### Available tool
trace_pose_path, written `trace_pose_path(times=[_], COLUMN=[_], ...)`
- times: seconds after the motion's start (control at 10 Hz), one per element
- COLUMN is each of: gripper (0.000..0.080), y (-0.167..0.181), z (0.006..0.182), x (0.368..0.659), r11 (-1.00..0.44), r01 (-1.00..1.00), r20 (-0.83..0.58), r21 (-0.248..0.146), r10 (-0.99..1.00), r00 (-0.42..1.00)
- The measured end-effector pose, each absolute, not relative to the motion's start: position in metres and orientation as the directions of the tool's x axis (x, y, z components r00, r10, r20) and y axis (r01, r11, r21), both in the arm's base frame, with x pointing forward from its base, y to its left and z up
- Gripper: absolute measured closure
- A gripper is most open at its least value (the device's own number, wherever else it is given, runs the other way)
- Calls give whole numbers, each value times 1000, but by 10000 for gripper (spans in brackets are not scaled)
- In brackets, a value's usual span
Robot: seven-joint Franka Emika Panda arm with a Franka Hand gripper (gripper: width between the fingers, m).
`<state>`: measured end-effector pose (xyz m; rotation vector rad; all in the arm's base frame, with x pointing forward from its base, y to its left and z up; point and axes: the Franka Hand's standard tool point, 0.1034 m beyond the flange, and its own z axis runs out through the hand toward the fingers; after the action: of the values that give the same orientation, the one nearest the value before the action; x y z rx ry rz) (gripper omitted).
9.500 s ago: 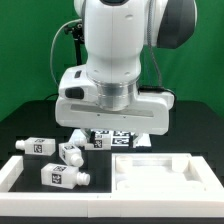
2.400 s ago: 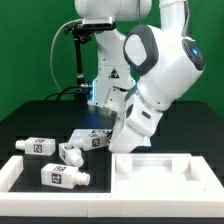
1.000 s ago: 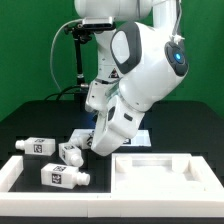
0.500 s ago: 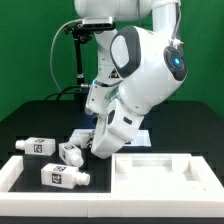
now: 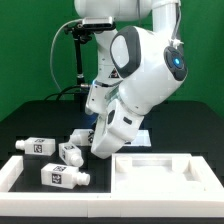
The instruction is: Assemble one leg
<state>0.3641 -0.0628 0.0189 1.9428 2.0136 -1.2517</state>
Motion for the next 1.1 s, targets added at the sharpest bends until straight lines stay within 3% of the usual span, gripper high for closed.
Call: trace_pose_path(times=[0.1,0.2,0.7,0.9,1.1], gripper=[712,783,788,789,789], y=[-64,-64,-64,-62,-61], z=[20,21,22,32,32], x=[365,365,367,373,370], r11=[-138,-141,-128,-106,-109], r01=[862,862,861,882,881], r20=[-569,-571,-561,-539,-539], r21=[-487,-487,-493,-459,-460], r10=[799,798,803,823,823], r00=[-193,-193,-202,-181,-180])
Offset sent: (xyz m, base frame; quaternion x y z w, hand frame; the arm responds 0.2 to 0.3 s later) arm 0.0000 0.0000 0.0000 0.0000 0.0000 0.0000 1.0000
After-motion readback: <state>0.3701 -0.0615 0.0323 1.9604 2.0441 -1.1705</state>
